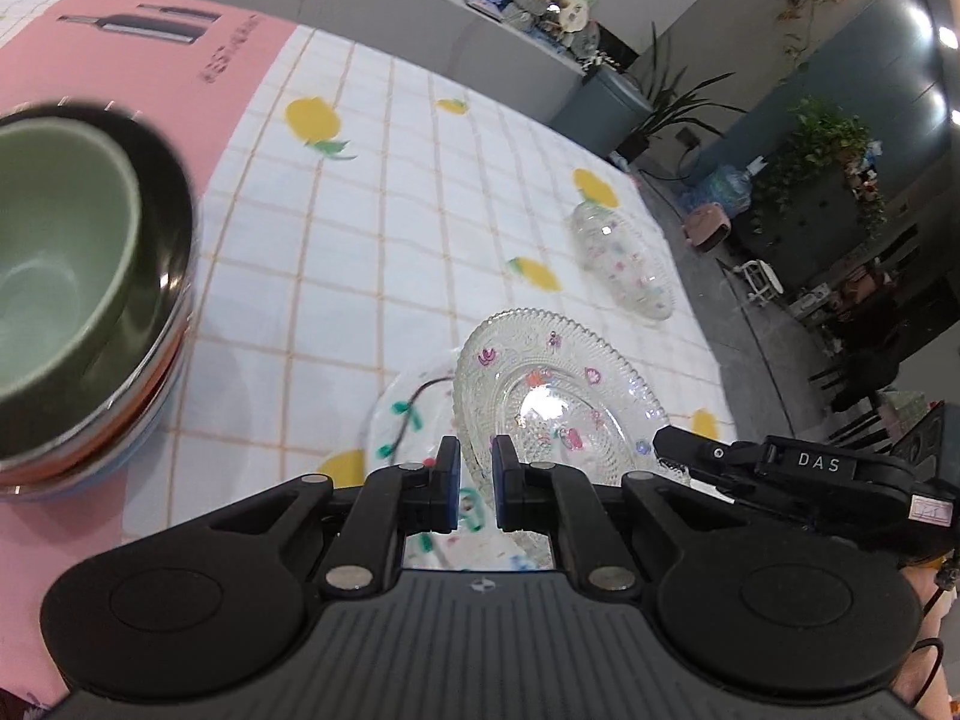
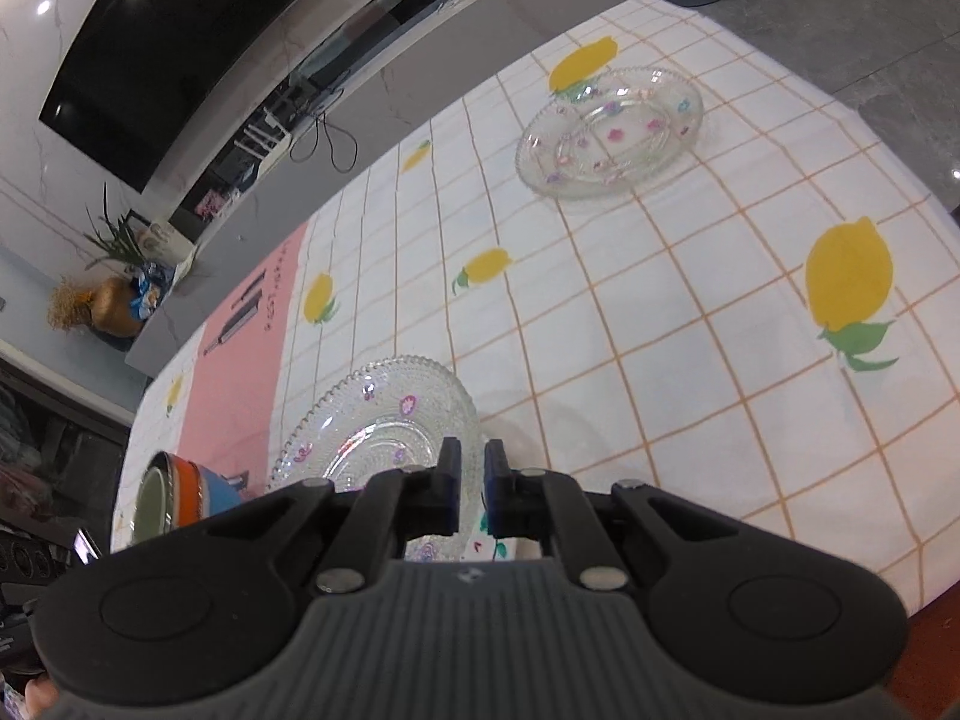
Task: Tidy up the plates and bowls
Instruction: 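Lower the glass plate onto the white painted plate and open both grippers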
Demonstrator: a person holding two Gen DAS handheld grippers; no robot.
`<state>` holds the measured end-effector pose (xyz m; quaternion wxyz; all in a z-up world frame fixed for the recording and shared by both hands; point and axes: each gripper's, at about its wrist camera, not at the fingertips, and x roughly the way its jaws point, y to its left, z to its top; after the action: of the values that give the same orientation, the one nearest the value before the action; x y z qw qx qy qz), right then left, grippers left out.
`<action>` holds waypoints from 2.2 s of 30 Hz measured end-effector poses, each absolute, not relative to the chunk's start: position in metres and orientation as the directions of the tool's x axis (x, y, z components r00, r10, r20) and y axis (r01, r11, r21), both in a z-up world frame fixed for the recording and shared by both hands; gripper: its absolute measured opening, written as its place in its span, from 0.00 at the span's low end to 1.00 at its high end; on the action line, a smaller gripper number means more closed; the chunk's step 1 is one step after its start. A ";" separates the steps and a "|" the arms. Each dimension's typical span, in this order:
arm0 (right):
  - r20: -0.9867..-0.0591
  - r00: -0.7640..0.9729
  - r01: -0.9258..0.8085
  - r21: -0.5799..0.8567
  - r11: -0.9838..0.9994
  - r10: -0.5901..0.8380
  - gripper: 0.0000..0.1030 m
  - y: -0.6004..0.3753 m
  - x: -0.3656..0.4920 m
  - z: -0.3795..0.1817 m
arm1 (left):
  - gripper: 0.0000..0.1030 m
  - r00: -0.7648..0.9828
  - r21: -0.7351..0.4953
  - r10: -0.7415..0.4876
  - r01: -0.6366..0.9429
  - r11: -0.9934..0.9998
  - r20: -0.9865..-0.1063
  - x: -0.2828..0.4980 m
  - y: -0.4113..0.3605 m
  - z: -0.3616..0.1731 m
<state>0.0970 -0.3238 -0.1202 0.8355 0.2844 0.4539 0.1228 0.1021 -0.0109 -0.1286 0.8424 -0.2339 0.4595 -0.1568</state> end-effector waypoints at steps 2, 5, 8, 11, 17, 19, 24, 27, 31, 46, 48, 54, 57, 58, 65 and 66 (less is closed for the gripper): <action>-0.695 0.551 0.035 0.572 0.819 0.461 0.05 -0.318 0.097 -0.125 | 0.11 0.531 -0.543 -0.474 0.030 0.839 -0.703 0.098 -0.008 -0.134; -0.704 0.544 0.015 0.552 0.834 0.457 0.05 -0.311 0.099 -0.133 | 0.11 0.527 -0.521 -0.453 0.022 0.853 -0.719 0.095 -0.009 -0.140; -0.717 0.538 -0.014 0.518 0.855 0.443 0.05 -0.304 0.101 -0.137 | 0.11 0.528 -0.499 -0.430 0.014 0.866 -0.732 0.092 -0.009 -0.144; -0.726 0.539 -0.043 0.482 0.875 0.426 0.06 -0.297 0.102 -0.140 | 0.12 0.530 -0.474 -0.409 0.016 0.881 -0.743 0.091 -0.011 -0.145; -0.740 0.536 -0.067 0.442 0.895 0.406 0.06 -0.290 0.103 -0.144 | 0.11 0.531 -0.430 -0.378 0.027 0.902 -0.759 0.088 -0.014 -0.143; -0.742 0.542 -0.078 0.422 0.903 0.394 0.07 -0.287 0.102 -0.144 | 0.11 0.530 -0.413 -0.367 0.035 0.910 -0.764 0.087 -0.016 -0.142; -0.778 0.544 -0.136 0.286 0.948 0.313 0.06 -0.271 0.101 -0.140 | 0.11 0.524 -0.355 -0.328 0.052 0.934 -0.786 0.085 -0.022 -0.139; -0.782 0.556 -0.172 0.222 0.960 0.280 0.06 -0.262 0.098 -0.139 | 0.11 0.523 -0.348 -0.323 0.053 0.936 -0.789 0.083 -0.022 -0.139; -0.782 0.559 -0.159 0.226 0.961 0.277 0.06 -0.264 0.098 -0.139 | 0.13 0.517 -0.307 -0.295 0.064 0.949 -0.804 0.085 -0.028 -0.136; -0.734 0.624 -0.134 0.240 0.962 0.270 0.41 -0.266 0.081 -0.117 | 0.47 0.659 -0.230 -0.267 0.145 0.962 -0.703 0.064 -0.041 -0.099; -0.727 0.635 -0.129 0.233 0.964 0.261 0.44 -0.266 0.076 -0.113 | 0.47 0.686 -0.223 -0.267 0.155 0.962 -0.677 0.061 -0.045 -0.092; -0.705 0.668 -0.108 0.223 0.969 0.237 0.48 -0.274 0.060 -0.105 | 0.47 0.696 -0.251 -0.311 0.190 0.949 -0.647 0.065 -0.054 -0.075; -0.706 0.674 -0.072 0.229 0.971 0.217 0.48 -0.282 0.058 -0.105 | 0.47 0.702 -0.231 -0.311 0.210 0.950 -0.640 0.069 -0.061 -0.069; -0.707 0.677 -0.060 0.224 0.973 0.205 0.48 -0.285 0.057 -0.105 | 0.47 0.699 -0.224 -0.314 0.220 0.949 -0.642 0.072 -0.064 -0.068; -0.702 0.697 0.027 0.225 0.974 0.143 0.54 -0.312 0.065 -0.100 | 0.55 0.647 -0.261 -0.375 0.270 0.927 -0.664 0.100 -0.085 -0.056; -0.703 0.699 0.041 0.220 0.975 0.130 0.55 -0.316 0.067 -0.098 | 0.55 0.634 -0.276 -0.391 0.277 0.920 -0.667 0.106 -0.089 -0.054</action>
<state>0.0670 -0.3158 -0.0978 0.9152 0.1101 0.3869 0.0243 0.1056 -0.0886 -0.0539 0.9008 -0.0738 0.3856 -0.1855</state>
